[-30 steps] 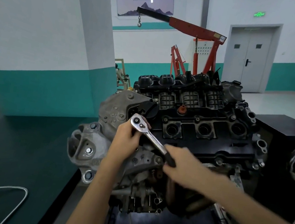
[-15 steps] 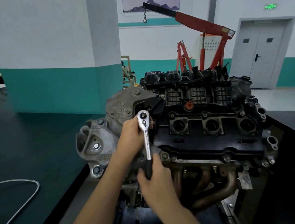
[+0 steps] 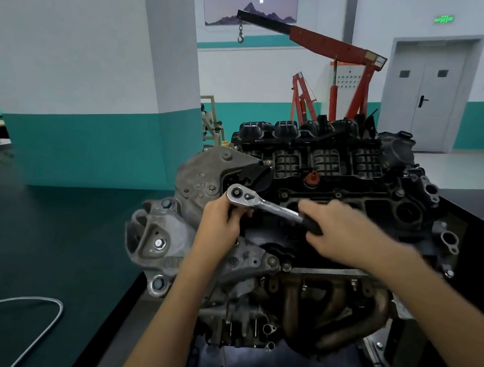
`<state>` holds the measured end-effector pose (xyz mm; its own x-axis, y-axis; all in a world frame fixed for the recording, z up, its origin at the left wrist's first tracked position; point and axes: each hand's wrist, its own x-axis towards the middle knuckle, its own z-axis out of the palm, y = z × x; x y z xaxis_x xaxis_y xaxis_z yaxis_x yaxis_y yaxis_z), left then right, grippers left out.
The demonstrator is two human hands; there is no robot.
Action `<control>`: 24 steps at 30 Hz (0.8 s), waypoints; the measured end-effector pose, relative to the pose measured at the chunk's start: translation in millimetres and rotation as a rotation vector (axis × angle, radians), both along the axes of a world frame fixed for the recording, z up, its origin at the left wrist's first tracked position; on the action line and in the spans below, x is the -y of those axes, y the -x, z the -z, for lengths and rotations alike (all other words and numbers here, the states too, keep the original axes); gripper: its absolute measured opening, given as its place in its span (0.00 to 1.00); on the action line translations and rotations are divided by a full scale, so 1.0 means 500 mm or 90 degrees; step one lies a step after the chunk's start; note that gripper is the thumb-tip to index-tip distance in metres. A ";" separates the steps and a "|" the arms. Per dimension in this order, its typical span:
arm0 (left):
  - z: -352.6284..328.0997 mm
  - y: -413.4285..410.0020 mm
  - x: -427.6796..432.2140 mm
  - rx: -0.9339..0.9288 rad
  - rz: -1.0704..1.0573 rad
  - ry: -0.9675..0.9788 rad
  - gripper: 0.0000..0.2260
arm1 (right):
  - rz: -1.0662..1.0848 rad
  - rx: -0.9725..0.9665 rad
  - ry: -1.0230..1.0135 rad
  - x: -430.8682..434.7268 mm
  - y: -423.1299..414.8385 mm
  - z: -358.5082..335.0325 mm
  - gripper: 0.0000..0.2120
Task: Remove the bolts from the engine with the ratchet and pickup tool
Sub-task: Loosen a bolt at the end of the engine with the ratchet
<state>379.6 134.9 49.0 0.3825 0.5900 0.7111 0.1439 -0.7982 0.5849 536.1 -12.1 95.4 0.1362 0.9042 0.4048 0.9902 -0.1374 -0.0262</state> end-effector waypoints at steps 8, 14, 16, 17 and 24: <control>0.011 -0.014 -0.014 -0.013 -0.063 0.019 0.06 | -0.076 -0.603 -0.183 -0.034 0.247 0.194 0.07; 0.006 0.001 -0.009 0.023 0.014 0.016 0.07 | -0.119 -0.379 -0.058 -0.003 0.123 0.124 0.09; 0.000 0.005 -0.007 0.014 0.050 0.007 0.07 | -0.081 -0.166 0.007 0.003 0.044 0.061 0.07; -0.003 0.006 -0.005 0.006 0.061 0.005 0.07 | -0.057 -0.052 0.032 0.000 0.013 0.024 0.10; 0.000 -0.003 -0.006 0.017 -0.034 0.041 0.06 | 0.022 0.005 -0.044 0.000 0.032 0.028 0.09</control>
